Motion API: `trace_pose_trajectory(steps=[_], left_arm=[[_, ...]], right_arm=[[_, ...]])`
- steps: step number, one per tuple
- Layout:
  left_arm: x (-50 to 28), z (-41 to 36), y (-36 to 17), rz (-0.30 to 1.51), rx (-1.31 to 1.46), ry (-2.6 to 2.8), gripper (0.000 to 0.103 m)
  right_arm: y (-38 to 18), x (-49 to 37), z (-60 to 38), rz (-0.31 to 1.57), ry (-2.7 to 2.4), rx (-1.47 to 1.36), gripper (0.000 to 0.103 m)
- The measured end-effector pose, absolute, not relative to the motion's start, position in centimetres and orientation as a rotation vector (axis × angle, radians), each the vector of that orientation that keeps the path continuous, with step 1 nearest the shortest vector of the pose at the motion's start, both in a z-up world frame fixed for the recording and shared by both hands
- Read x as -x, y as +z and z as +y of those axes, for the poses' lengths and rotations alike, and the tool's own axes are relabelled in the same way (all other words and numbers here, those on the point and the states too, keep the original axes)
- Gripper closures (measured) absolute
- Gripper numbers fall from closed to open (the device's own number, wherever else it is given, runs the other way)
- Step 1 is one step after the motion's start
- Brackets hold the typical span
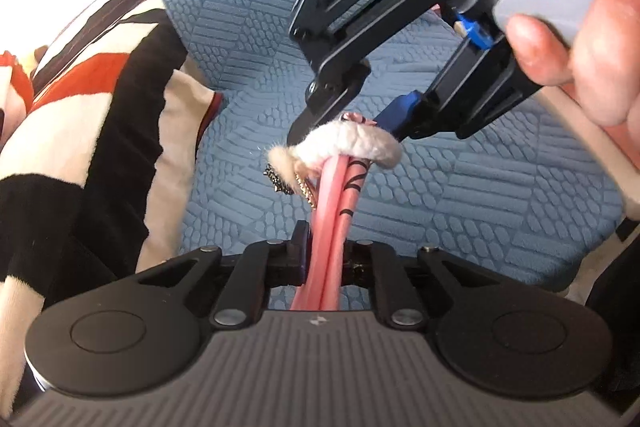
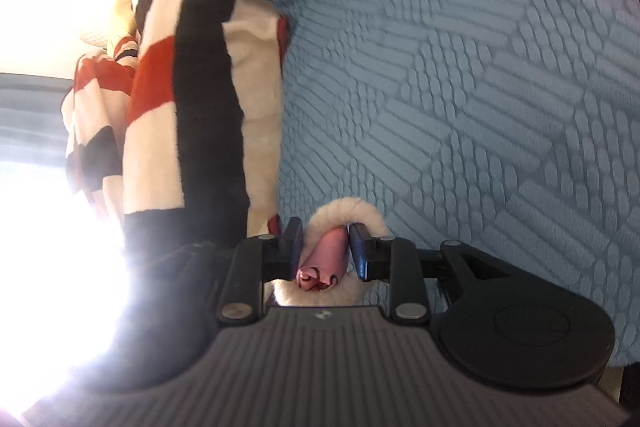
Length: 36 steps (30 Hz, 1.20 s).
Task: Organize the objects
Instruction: 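Push the white fluffy ring further along the pink strip with the right gripper, then work the white ring snugly around the rolled strip with the right gripper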
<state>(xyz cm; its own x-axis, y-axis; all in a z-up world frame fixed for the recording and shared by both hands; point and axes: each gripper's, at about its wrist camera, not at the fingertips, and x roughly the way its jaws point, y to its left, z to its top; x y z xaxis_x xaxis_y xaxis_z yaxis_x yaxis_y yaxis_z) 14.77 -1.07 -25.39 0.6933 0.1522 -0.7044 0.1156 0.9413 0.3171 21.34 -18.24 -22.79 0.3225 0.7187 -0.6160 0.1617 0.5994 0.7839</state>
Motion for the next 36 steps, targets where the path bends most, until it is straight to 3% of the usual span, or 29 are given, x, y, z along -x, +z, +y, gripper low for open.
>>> trace_pose_trajectory(steps=[8, 12, 16, 19, 21, 23, 36], left_arm=[[-15.0, -0.8, -25.2, 0.812, -0.331, 0.027, 0.090], [-15.0, -0.8, -25.3, 0.811, -0.332, 0.028, 0.090], [-15.1, -0.7, -25.1, 0.802, -0.321, 0.031, 0.090], [-15.2, -0.6, -25.0, 0.798, -0.304, 0.035, 0.090], [-15.4, -0.4, -24.9, 0.799, -0.284, 0.037, 0.090], [-15.7, -0.2, -25.0, 0.802, -0.266, 0.034, 0.090], [-17.7, -1.4, -24.9, 0.705, -0.359, 0.013, 0.090]], right_arm=[[-21.6, -21.1, -18.6, 1.167, 0.459, -0.876, 0.063], [-21.3, -20.9, -18.8, 1.156, 0.479, -0.894, 0.045], [-20.8, -20.6, -19.2, 1.101, 0.515, -0.942, 0.045], [-20.6, -20.3, -19.6, 1.068, 0.483, -0.950, 0.053], [-20.8, -20.4, -19.6, 1.089, 0.473, -0.943, 0.081], [-21.2, -20.4, -19.5, 1.106, 0.452, -0.943, 0.090], [-20.1, -21.3, -20.8, 1.021, 0.438, -0.938, 0.090]])
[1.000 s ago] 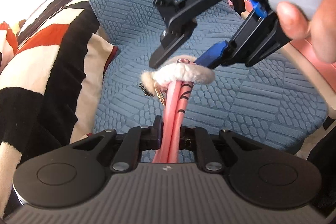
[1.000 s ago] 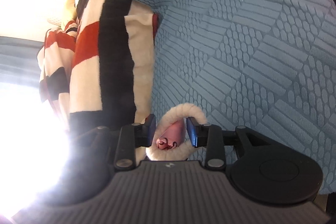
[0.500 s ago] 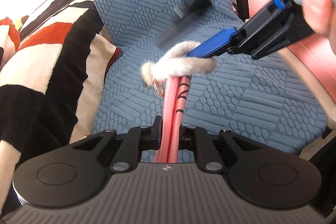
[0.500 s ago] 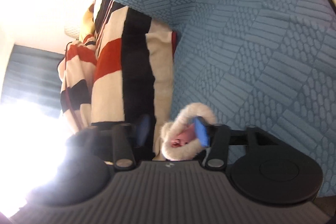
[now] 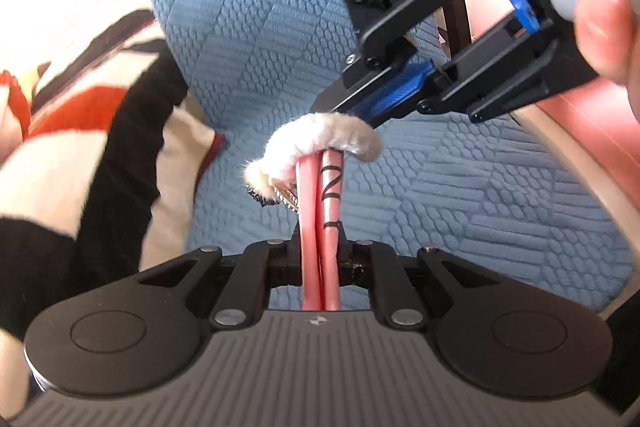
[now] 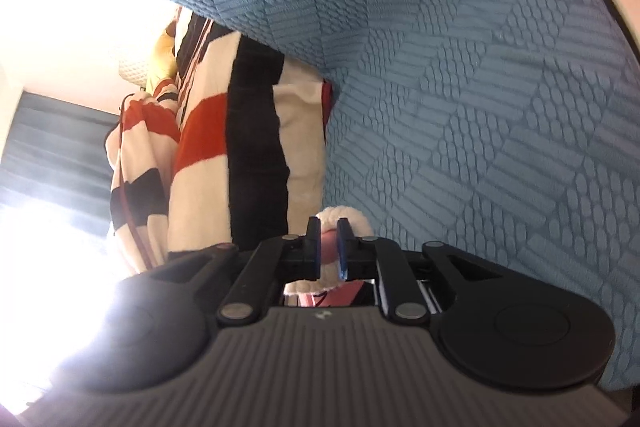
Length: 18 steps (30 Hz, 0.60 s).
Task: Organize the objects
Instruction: 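Work the white ring snugly around the rolled strip with the right gripper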
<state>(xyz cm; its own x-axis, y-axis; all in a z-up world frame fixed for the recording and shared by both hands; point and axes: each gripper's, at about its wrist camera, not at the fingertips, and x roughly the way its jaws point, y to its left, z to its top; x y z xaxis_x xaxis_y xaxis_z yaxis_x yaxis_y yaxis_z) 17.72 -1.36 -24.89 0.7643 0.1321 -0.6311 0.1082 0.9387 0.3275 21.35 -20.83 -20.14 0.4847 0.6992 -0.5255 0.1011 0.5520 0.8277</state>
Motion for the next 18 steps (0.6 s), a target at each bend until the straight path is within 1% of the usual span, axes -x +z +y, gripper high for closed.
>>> trace_pose_trajectory(steps=[3, 5, 7, 9, 12, 18], left_arm=[[-17.9, -2.0, -25.1, 0.677, -0.444, 0.016, 0.090], [-17.8, -2.8, -25.4, 0.634, -0.548, 0.023, 0.090], [-17.7, -3.6, -25.8, 0.590, -0.640, 0.023, 0.090], [-17.8, -4.1, -26.0, 0.559, -0.697, 0.021, 0.090], [-18.3, -4.5, -26.2, 0.534, -0.743, 0.015, 0.090], [-19.0, -4.7, -25.6, 0.495, -0.758, -0.025, 0.093]], right_arm=[[-20.1, -22.0, -21.2, 1.030, 0.435, -0.938, 0.090], [-20.1, -22.2, -21.4, 1.025, 0.442, -0.954, 0.090], [-19.9, -22.5, -21.8, 1.023, 0.447, -0.956, 0.086], [-20.0, -22.8, -22.0, 1.030, 0.453, -0.960, 0.080], [-20.5, -23.4, -22.3, 1.042, 0.450, -0.990, 0.079], [-21.7, -24.2, -24.1, 1.029, 0.414, -1.086, 0.079]])
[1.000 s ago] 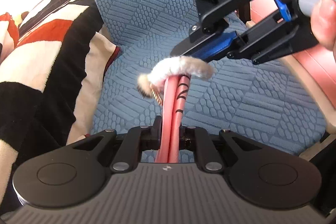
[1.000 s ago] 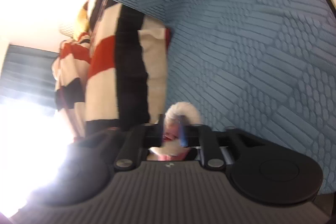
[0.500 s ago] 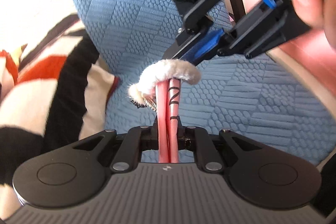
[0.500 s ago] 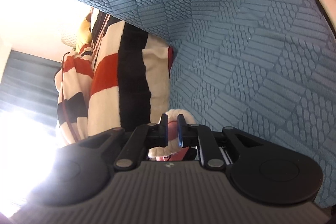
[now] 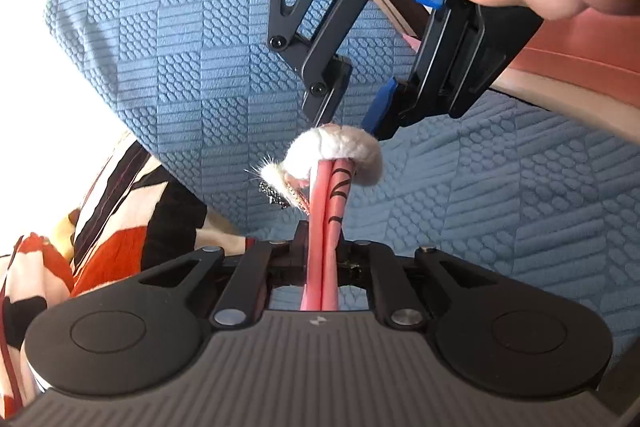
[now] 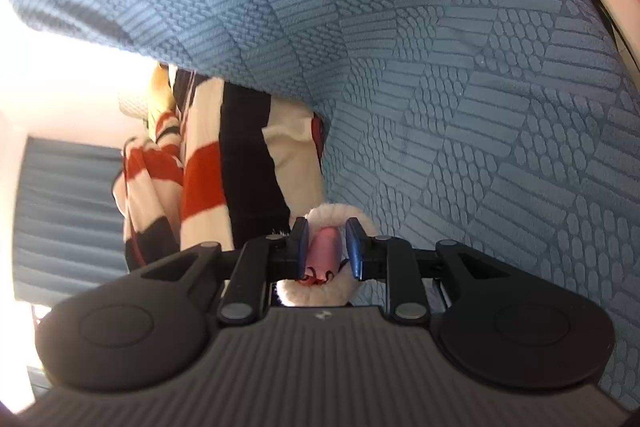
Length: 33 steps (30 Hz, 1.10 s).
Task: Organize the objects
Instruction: 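Work the white ring snugly around the rolled strip with the right gripper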
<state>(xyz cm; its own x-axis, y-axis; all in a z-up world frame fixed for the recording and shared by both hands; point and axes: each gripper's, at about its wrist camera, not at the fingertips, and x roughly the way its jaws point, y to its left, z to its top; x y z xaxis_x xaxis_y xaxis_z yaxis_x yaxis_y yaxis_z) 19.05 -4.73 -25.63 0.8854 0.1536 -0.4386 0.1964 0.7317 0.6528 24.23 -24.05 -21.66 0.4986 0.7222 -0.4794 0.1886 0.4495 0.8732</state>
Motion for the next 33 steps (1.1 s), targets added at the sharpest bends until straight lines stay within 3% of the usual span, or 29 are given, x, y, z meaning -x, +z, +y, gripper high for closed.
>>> trace_pose_trajectory(steps=[5, 28, 33], left_arm=[[-18.9, -5.0, -25.2, 0.447, -0.783, -0.047, 0.094], [-20.6, -4.3, -25.6, 0.507, -0.734, -0.018, 0.094], [-20.5, -4.2, -25.3, 0.508, -0.709, -0.014, 0.092]], right_arm=[[-21.4, -24.9, -24.5, 1.019, 0.440, -1.087, 0.083], [-21.6, -24.5, -23.2, 1.125, 0.468, -1.027, 0.076], [-20.8, -24.1, -22.7, 1.079, 0.465, -0.971, 0.081]])
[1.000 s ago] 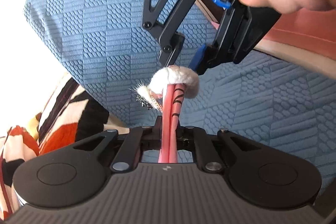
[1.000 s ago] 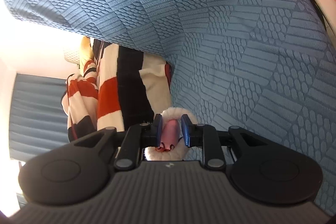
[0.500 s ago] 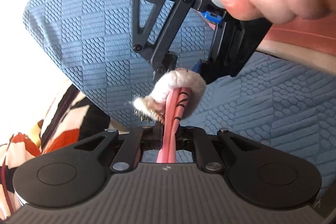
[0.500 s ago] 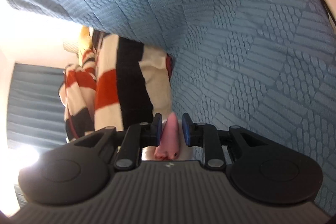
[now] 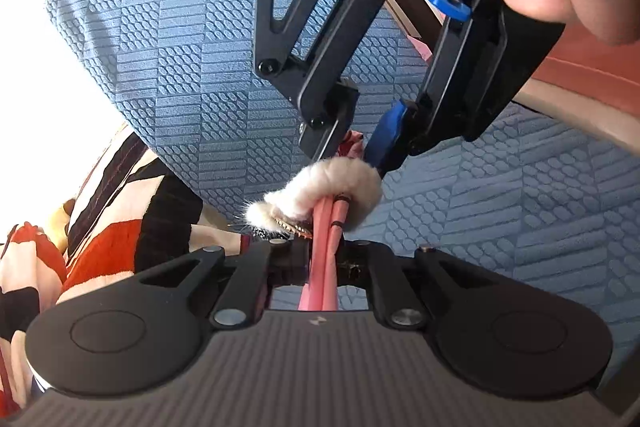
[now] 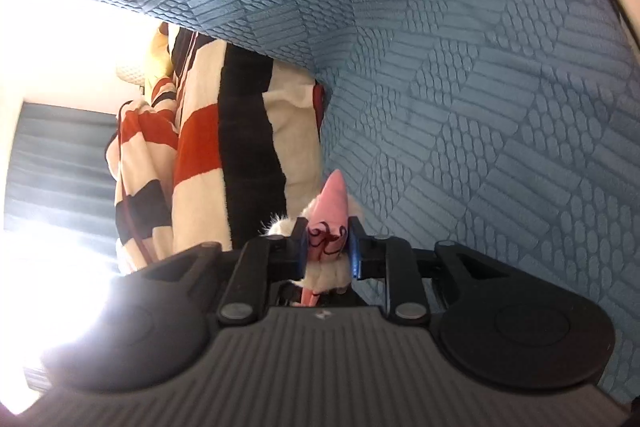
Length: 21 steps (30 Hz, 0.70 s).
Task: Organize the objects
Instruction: 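Work the white ring snugly around the rolled strip with the right gripper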
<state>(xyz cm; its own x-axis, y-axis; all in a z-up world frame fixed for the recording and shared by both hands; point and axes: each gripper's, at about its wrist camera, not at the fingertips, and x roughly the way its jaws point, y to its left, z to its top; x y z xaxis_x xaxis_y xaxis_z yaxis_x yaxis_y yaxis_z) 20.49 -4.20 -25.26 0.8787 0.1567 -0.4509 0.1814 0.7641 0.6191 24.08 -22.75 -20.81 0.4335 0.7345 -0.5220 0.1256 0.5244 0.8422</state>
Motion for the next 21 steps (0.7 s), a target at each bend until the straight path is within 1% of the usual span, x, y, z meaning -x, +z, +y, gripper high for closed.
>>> trace_pose_trajectory(steps=[10, 16, 21], left_arm=[[-20.1, -4.1, -25.0, 0.545, -0.646, -0.032, 0.083], [-20.2, -4.0, -25.2, 0.566, -0.628, -0.037, 0.084], [-20.3, -3.5, -24.9, 0.559, -0.600, -0.020, 0.089]], right_arm=[[-20.0, -24.6, -24.4, 0.988, 0.365, -0.950, 0.083], [-20.1, -25.0, -25.5, 0.959, 0.319, -0.966, 0.082], [-20.7, -25.2, -25.4, 0.965, 0.317, -0.996, 0.081]])
